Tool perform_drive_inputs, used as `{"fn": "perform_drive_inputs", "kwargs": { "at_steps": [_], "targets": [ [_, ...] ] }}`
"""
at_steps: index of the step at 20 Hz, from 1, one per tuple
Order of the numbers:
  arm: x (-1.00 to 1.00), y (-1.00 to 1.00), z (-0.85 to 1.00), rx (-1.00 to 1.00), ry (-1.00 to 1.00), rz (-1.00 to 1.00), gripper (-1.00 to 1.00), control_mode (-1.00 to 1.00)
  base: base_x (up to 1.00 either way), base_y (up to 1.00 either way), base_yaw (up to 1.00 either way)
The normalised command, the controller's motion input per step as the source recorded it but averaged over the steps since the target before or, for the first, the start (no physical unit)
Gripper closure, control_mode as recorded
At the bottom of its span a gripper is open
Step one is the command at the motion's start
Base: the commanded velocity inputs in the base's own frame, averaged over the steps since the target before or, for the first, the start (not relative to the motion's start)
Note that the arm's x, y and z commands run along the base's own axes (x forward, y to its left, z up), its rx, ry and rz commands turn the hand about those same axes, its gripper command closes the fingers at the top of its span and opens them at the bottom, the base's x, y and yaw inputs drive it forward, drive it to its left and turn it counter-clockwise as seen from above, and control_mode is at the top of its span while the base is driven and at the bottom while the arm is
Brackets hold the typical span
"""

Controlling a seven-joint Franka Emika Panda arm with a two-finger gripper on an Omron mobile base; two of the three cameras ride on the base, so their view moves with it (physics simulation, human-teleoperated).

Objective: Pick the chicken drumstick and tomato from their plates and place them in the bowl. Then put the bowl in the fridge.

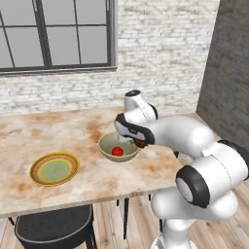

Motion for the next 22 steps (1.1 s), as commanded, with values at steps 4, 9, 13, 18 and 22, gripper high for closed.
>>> {"fn": "perform_drive_inputs", "kwargs": {
  "at_steps": [4, 9, 13, 18, 22],
  "targets": [
    [0.21, 0.29, -0.01, 0.05, 0.15, 0.0, 1.0, -1.0, 0.0, 0.0, 0.0],
    [0.02, 0.06, -0.27, 0.19, -0.02, 0.0, 1.0, -1.0, 0.0, 0.0, 0.0],
    [0.21, 0.0, -0.26, 0.24, -0.13, 0.0, 1.0, -1.0, 0.0, 0.0, 0.0],
    [0.34, 0.0, -0.21, 0.07, -0.1, -0.03, 1.0, -1.0, 0.0, 0.0, 0.0],
    [0.21, 0.11, -0.13, -0.04, 0.0, -0.07, 1.0, -1.0, 0.0, 0.0, 0.0]
  ]
}}
